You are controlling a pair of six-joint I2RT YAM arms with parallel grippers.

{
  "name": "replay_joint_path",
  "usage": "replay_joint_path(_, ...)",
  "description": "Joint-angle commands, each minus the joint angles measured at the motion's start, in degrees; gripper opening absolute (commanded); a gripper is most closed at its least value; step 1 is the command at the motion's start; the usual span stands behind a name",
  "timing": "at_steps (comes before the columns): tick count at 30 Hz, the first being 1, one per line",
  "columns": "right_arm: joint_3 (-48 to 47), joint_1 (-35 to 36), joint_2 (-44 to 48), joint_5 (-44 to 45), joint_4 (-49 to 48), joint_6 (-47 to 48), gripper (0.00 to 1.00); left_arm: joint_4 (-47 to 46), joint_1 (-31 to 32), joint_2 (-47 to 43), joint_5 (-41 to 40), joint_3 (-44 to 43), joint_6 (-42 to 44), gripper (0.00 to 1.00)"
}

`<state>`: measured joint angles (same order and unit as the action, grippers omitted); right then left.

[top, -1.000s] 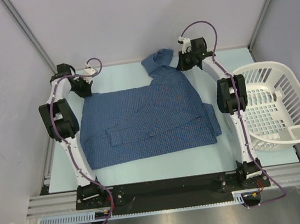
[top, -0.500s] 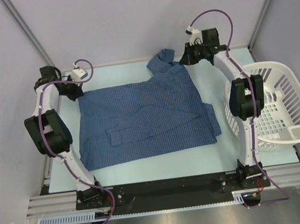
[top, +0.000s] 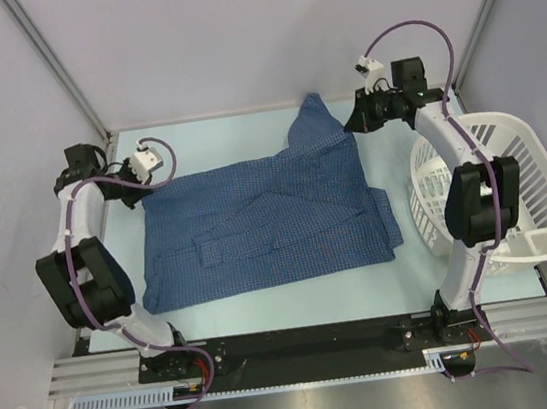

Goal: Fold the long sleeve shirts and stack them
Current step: Fold the shirt

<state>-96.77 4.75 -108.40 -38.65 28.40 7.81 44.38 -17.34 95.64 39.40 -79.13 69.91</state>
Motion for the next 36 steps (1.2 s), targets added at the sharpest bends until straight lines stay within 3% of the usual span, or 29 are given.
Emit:
replay_joint_path(1, 2.81, -0.88, 6.44, -2.04, 3.14, 2.64, 0.00, 2.45, -2.08, -5.45, 3.32, 2.49, 5.67, 0.00)
replay_joint_path(12, 17.31, -1.77, 17.25, -2.48, 7.28, 7.74, 0.00, 7.04, -2.43, -14.68, 1.13, 14.86, 16.13, 0.00)
replay_joint_path(21, 30.23, -1.15, 18.75, -1.69, 6.05, 9.94, 0.00, 1.24, -2.61, -15.66, -4.06, 26.21, 19.56, 0.00)
replay_joint_path(36, 38.76, 3.15, 19.54, 0.16, 8.69, 12.49, 0.00, 0.01, -2.52, -13.46, -7.58, 28.68, 22.46, 0.00)
